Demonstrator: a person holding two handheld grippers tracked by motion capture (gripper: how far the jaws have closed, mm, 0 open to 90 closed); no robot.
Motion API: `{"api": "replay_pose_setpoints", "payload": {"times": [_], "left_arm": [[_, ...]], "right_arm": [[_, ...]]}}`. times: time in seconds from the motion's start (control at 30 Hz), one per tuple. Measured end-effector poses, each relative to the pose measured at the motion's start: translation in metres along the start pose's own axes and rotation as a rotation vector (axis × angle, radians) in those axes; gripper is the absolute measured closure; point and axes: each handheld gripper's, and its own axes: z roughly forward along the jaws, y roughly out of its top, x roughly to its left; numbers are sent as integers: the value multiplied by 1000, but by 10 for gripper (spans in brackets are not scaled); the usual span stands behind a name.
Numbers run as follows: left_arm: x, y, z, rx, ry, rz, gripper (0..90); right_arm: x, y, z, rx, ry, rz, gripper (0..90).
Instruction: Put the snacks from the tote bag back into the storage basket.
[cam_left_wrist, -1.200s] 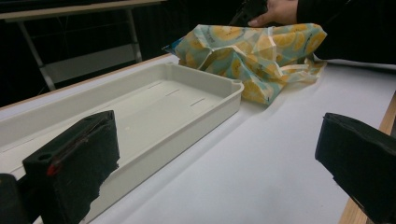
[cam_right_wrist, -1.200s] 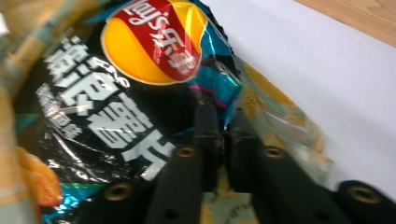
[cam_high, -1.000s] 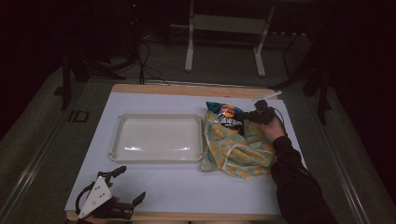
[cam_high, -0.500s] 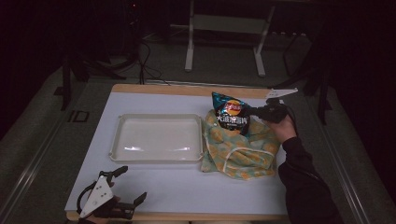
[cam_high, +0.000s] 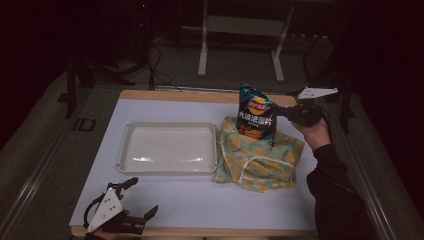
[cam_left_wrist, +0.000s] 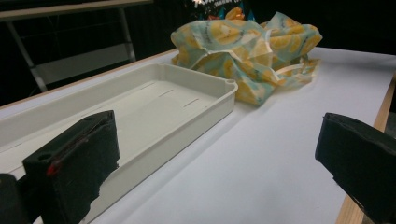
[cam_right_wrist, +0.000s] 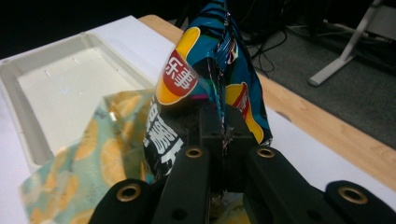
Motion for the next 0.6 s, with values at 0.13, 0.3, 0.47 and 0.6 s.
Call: {"api": "replay_pose_setpoints", "payload": {"times": [0.13, 0.3, 0.47, 0.6], "left_arm": [[0, 1, 3, 0, -9, -1, 1], [1, 2, 7, 0, -18, 2, 2], [2, 3, 9, -5, -27, 3, 1], [2, 3, 10, -2, -30, 6, 1]], "right_arm": [[3, 10, -10, -17, -14, -17, 898], [6, 25, -27, -57, -32, -32, 898], [9, 43, -44, -88, -63, -50, 898], [13, 61, -58, -98, -85, -75, 898]]}}
